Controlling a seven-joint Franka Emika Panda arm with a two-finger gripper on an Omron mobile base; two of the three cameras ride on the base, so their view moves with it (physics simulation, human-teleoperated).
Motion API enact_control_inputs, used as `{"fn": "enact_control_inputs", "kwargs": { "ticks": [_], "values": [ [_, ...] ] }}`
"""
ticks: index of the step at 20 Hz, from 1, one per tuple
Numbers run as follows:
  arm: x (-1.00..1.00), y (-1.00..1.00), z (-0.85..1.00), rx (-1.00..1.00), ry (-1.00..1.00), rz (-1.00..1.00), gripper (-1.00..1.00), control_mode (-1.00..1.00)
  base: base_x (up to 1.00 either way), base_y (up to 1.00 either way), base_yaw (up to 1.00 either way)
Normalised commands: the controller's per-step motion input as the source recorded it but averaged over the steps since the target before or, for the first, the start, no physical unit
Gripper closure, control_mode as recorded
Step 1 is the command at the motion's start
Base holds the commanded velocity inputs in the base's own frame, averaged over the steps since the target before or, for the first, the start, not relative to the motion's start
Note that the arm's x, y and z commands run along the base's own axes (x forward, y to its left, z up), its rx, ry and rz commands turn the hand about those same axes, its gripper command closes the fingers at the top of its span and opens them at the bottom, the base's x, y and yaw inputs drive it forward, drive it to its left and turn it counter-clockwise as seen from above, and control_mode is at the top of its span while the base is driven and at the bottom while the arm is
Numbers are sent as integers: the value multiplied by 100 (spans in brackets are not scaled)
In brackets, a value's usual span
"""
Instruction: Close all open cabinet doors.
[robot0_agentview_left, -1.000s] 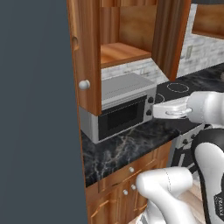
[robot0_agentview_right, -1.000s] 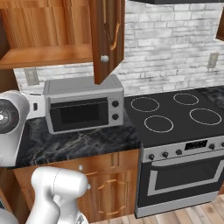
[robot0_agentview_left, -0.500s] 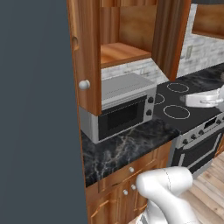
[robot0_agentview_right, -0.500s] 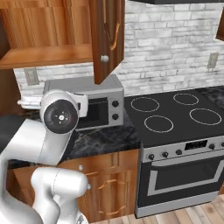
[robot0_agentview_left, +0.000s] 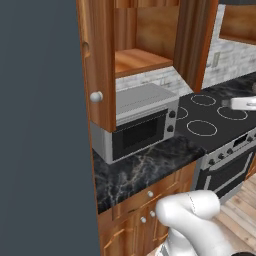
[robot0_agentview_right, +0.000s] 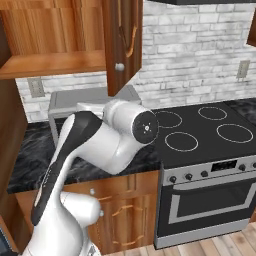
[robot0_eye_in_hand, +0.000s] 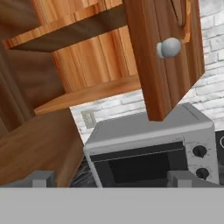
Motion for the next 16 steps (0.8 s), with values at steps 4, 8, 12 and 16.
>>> {"fn": "enact_control_inputs", "kwargs": {
  "ticks": [4,8,12,16],
  "values": [
    [48,-89,14,19,2,0,-100,-100,0,0,0],
    [0,-29,0,8,-1,1,-100,-100,0,0,0],
    [57,-4,1,14,0,-7,-100,-100,0,0,0],
    [92,-1,3,12,1,-7,-100,-100,0,0,0]
  ]
}}
